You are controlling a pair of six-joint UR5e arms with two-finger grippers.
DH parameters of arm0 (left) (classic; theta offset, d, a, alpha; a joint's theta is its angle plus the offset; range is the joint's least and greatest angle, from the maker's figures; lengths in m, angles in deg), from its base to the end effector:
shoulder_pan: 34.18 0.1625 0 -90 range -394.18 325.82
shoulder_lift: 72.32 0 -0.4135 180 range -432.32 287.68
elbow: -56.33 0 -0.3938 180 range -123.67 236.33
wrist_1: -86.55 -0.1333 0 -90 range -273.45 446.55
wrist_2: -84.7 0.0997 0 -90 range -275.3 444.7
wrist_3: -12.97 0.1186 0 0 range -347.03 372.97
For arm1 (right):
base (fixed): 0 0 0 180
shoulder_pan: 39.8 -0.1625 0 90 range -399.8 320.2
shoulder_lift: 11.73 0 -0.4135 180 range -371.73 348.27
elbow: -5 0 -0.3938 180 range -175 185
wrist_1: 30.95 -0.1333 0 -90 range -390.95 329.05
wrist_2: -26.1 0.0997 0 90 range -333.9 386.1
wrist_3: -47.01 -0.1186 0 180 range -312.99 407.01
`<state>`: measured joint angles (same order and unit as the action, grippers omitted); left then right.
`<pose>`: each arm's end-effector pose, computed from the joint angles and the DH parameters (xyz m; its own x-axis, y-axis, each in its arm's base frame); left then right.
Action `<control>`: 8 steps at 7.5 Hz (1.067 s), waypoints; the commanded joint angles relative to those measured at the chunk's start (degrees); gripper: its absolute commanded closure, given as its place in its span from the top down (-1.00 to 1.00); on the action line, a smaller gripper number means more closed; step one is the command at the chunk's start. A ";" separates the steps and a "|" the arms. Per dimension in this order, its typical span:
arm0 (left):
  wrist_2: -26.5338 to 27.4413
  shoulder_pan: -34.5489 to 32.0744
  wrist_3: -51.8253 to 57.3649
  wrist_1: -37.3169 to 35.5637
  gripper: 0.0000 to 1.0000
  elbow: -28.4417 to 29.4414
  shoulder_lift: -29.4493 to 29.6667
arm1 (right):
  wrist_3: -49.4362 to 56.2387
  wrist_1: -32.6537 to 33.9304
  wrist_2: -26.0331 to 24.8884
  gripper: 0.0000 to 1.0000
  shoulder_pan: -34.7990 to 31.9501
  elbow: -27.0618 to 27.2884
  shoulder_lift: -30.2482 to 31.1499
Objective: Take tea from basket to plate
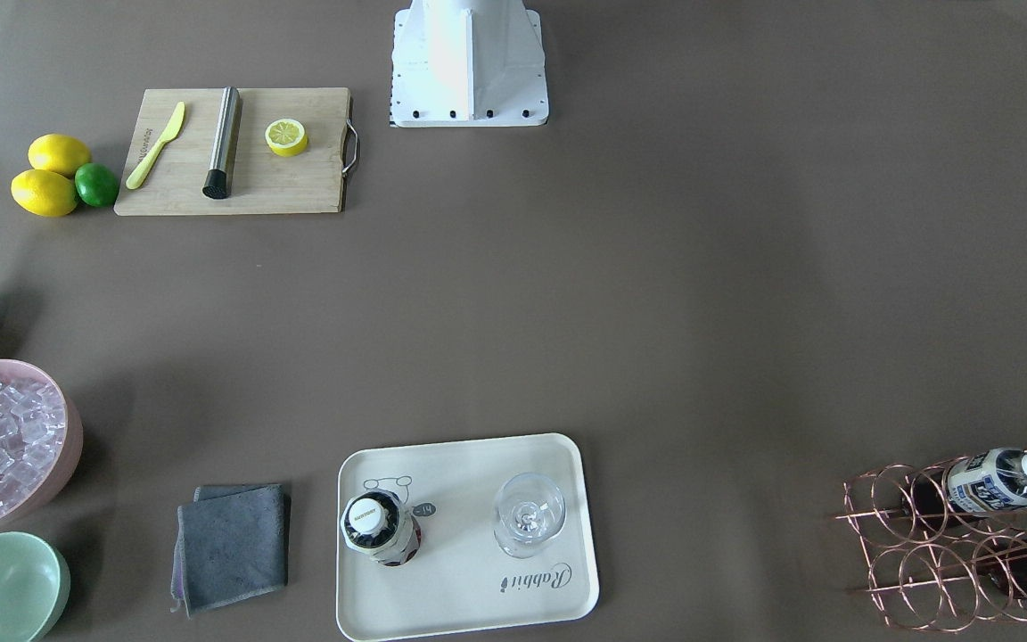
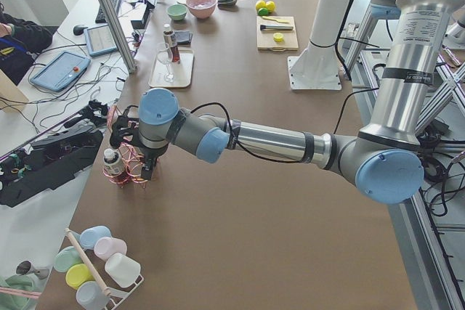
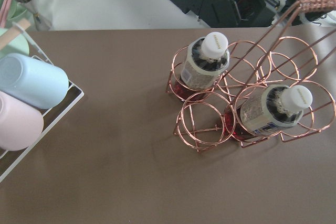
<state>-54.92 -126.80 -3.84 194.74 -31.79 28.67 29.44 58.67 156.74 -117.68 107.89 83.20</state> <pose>-0.0699 -0.5889 0.5286 0.6231 0.0490 -0.7806 0.2307 0.9421 0.2433 -0.0431 -0.4675 0.5945 0.7511 0.0521 0.6581 -0.0199 0.9982 -0.0563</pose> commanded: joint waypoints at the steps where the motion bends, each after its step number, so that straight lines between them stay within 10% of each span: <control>1: -5.23 -4.23 2.20 -11.59 0.95 1.89 -0.26 | -0.01 -0.14 0.23 1.00 -0.25 -0.06 0.09; 5: 3.12 -3.18 7.58 -16.06 0.95 4.02 -7.44 | -0.01 -0.05 0.23 1.00 -0.25 -0.06 0.09; 8: 2.95 -1.95 6.79 -17.04 0.95 -6.57 -12.37 | -0.01 0.03 0.23 1.00 -0.25 -0.06 0.09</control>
<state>-52.14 -129.35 3.16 178.47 -31.25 19.90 29.47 58.69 156.96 -117.93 107.83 83.28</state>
